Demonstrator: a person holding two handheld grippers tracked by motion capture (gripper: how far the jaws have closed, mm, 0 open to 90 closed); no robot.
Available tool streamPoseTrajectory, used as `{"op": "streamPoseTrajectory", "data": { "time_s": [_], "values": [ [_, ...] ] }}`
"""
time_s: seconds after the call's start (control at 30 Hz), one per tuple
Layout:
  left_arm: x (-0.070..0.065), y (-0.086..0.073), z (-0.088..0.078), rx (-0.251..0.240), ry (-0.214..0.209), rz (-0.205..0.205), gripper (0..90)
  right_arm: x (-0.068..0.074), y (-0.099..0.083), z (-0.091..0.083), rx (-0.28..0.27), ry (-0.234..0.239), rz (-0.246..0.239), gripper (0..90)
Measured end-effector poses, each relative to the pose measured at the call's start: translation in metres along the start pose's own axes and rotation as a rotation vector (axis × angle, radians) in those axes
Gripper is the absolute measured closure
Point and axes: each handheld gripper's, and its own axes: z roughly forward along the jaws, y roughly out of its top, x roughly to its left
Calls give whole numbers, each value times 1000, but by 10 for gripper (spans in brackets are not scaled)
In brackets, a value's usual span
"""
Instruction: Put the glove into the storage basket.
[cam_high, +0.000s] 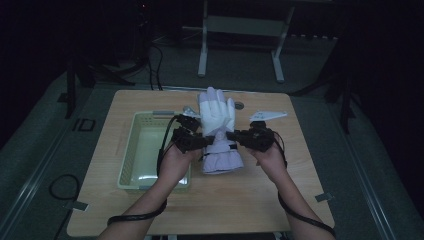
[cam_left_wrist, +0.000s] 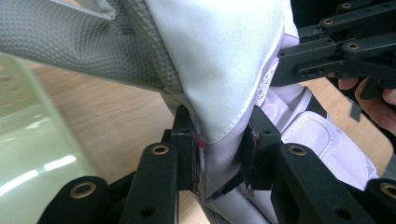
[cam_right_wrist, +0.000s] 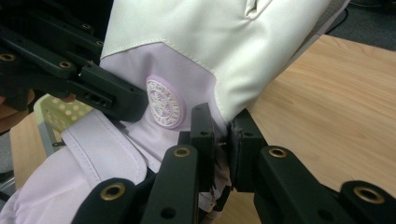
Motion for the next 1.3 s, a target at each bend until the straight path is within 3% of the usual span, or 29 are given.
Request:
{"op": "streamPoseTrajectory", "data": {
  "time_s": [0.4,0.6,0.73,1.03,1.2,1.3],
  "values": [
    [32,-14,-28,-10,45,-47,706,24,23,39,32,29,-43,821],
    [47,-19,-43,-1,72,-59,707,35,31,59,37,52,-40,821],
    [60,-25,-52,6,62,-75,707,43,35,73,44,73,-48,821],
    [87,-40,-72,19,105,-102,707,63,42,108,63,102,-45,821],
    [99,-50,-78,24,134,-109,707,72,44,129,77,114,-39,821],
    [108,-56,-75,26,131,-118,706,76,42,140,85,104,-46,821]
  ]
}}
